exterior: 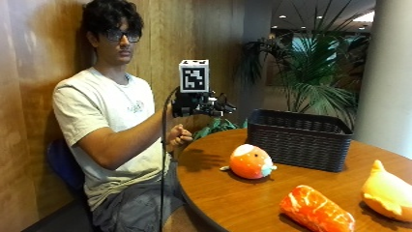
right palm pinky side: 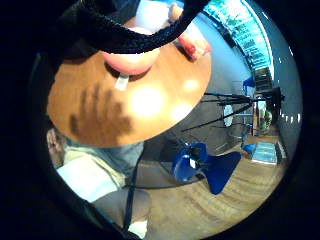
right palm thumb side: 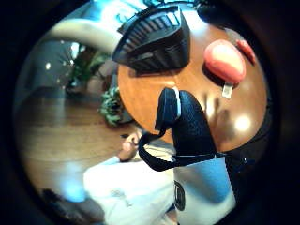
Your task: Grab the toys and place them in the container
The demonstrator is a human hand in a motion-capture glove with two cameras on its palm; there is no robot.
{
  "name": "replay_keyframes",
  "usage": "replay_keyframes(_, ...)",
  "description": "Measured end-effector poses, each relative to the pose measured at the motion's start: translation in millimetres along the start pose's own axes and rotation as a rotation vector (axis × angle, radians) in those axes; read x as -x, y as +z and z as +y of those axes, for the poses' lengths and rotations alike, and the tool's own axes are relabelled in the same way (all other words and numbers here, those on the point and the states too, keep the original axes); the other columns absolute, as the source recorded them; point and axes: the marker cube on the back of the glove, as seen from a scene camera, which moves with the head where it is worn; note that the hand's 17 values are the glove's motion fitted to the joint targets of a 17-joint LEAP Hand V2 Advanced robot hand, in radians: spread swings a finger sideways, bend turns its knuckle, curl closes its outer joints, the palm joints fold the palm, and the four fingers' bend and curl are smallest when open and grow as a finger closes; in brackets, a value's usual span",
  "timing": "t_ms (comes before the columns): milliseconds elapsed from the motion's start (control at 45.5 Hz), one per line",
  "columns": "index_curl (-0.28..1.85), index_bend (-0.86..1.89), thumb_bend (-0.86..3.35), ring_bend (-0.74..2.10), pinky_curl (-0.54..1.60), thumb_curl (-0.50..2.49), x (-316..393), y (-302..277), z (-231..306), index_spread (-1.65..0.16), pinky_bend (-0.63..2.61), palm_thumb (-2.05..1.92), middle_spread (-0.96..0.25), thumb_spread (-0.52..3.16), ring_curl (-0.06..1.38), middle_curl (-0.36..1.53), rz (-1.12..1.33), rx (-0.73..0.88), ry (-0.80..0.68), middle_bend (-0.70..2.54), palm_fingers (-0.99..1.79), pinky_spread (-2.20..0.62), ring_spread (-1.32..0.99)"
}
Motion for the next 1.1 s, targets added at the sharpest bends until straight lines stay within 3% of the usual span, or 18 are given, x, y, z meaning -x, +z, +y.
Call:
replay_keyframes(176, 0.12, 0.20, 0.09, 0.18, 0.18, 0.07, -0.3, 4.3, -1.2, -0.21, 0.56, 0.09, -0.01, 0.95, 0.04, 0.07, 0.046, 0.012, 0.006, 0.17, 0.08, 0.00, -0.02)
replay_keyframes(374, 0.19, 0.20, 0.09, 0.20, 0.22, 0.13, -2.3, 3.8, -2.4, -0.25, 0.60, 0.07, -0.01, 1.27, 0.07, 0.13, 0.019, 0.006, 0.024, 0.18, 0.05, 0.00, -0.02)
replay_keyframes(770, 0.26, 0.15, 0.06, 0.24, 0.28, 0.22, -32.8, -8.9, -18.3, -0.27, 0.65, 0.06, -0.02, 1.44, 0.14, 0.20, 0.019, -0.064, 0.071, 0.17, -0.04, 0.00, -0.03)
replay_keyframes(1099, 0.24, 0.13, 0.03, 0.26, 0.32, 0.28, -133.9, -22.2, -95.3, -0.27, 0.74, 0.09, -0.02, 1.41, 0.19, 0.21, 0.022, -0.055, 0.220, 0.14, -0.15, 0.00, -0.03)
